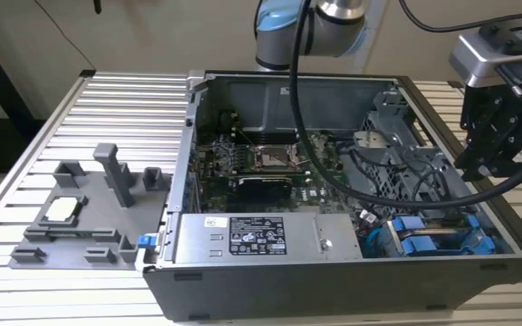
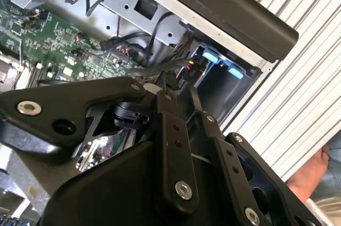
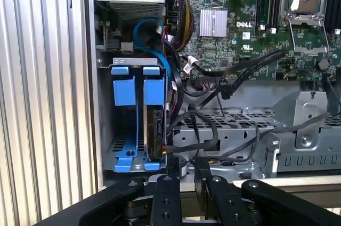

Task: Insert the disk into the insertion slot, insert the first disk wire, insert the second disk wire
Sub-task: 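Insert the first disk wire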

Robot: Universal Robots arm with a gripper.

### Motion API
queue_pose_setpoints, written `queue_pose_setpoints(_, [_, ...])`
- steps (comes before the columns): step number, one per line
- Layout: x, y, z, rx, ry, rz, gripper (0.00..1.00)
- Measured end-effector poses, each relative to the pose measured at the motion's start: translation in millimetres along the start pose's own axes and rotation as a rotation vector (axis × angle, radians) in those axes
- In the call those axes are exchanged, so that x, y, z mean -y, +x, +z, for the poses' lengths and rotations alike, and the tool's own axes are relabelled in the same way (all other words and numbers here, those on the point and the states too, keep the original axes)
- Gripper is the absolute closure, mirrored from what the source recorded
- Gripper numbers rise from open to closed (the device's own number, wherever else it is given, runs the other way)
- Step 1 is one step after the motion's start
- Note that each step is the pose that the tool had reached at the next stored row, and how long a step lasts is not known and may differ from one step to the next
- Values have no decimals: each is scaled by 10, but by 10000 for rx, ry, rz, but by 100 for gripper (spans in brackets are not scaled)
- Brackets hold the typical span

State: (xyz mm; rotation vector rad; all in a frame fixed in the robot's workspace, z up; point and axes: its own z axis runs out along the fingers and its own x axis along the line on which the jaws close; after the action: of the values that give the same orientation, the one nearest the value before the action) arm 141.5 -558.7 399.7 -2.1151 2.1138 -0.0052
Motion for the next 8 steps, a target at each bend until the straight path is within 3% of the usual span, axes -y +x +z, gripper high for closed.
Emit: queue_pose_setpoints(8, [-75, -98, 44, -4, -14, 15, 73])
